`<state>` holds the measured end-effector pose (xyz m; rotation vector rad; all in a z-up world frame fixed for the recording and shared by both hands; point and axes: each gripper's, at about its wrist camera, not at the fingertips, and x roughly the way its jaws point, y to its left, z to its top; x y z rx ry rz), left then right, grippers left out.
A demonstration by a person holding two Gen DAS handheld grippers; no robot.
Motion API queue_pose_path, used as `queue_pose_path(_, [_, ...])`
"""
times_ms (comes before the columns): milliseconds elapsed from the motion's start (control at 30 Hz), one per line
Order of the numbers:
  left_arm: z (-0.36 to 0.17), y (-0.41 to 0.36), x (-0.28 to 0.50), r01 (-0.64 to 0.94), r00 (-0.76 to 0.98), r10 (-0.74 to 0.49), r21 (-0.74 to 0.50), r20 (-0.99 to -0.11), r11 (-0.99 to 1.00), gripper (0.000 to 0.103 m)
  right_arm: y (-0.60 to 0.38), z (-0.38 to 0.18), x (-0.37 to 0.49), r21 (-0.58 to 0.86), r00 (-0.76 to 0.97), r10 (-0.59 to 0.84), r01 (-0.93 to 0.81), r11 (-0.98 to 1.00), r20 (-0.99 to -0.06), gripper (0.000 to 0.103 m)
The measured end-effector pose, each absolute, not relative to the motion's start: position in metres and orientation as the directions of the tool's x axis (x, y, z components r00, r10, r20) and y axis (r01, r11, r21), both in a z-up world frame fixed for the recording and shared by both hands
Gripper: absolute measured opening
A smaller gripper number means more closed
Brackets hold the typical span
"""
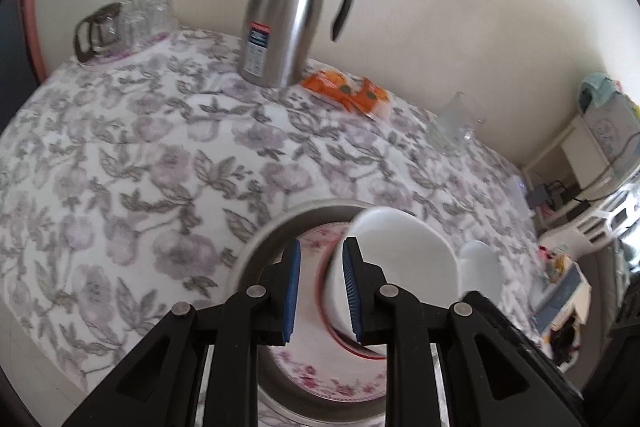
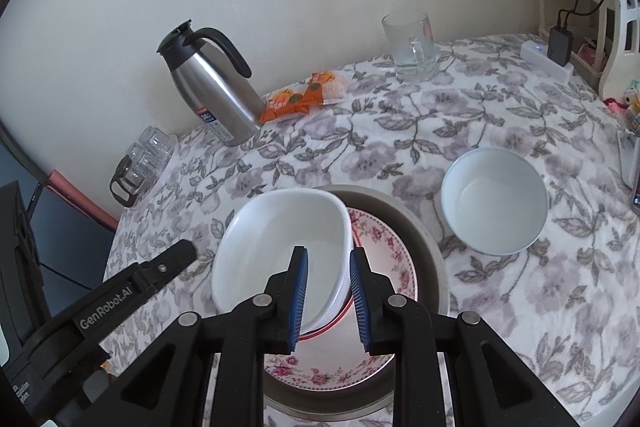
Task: Organize plates and bowls
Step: 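Lower the white square bowl into the strawberry bowl with both tools, then open both tools and release the white square bowl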
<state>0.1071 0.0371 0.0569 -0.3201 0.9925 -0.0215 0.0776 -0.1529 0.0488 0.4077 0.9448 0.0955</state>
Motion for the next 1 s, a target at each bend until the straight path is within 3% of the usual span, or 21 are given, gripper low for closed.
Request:
queue_pose_path(133, [0.056,0.045,0.107,-0.164,0.553,-0.137,-0.269,-0.822,0.949,0.039,-0.16,0.047,0.079,0.362,0.584,0.222,0.133,0.923,-0.781,0.029])
queue_pose_path(200, [0.055,0.047,0.108,-0.18,0.549,-0.119,-0.256,-0.827,0.95,0.043,-0.163,0.047,0.08,0.353,0.582,0.208,0.146,0.924,-0.786,0.037])
queue_pose_path(233, [0.054,0.047,0.108,-0.186,0.545,-0.11,-0.248,-0.831,0.951,0.044,-0.164,0.047,0.08,0.351,0.583,0.205,0.148,0.925,-0.786,0.046])
queue_pose_path(400, [0.051,0.048,0.108,-0.206,0.534,-0.082,-0.223,-0.841,0.953,0.071,-0.163,0.047,0.08,0.326,0.595,0.183,0.14,0.935,-0.783,0.062])
queue_pose_path(500, [0.05,0.048,0.108,-0.215,0.529,-0.064,-0.207,-0.846,0.954,0.076,-0.163,0.046,0.082,0.313,0.592,0.176,0.137,0.94,-0.787,0.072])
queue_pose_path(733, [0.048,0.052,0.108,-0.255,0.524,-0.013,-0.172,-0.852,0.951,0.078,-0.162,0.046,0.082,0.289,0.605,0.162,0.119,0.95,-0.78,0.095])
queue_pose_path(767, [0.048,0.052,0.107,-0.262,0.525,-0.005,-0.167,-0.851,0.951,0.085,-0.162,0.046,0.082,0.288,0.606,0.162,0.116,0.951,-0.779,0.101])
queue_pose_path(800, [0.048,0.053,0.107,-0.27,0.529,0.007,-0.161,-0.848,0.949,0.093,-0.162,0.047,0.081,0.282,0.608,0.159,0.112,0.953,-0.778,0.103])
queue_pose_path(1000, [0.054,0.058,0.102,-0.316,0.563,0.063,-0.144,-0.824,0.938,0.098,-0.162,0.05,0.079,0.272,0.626,0.16,0.087,0.958,-0.764,0.103])
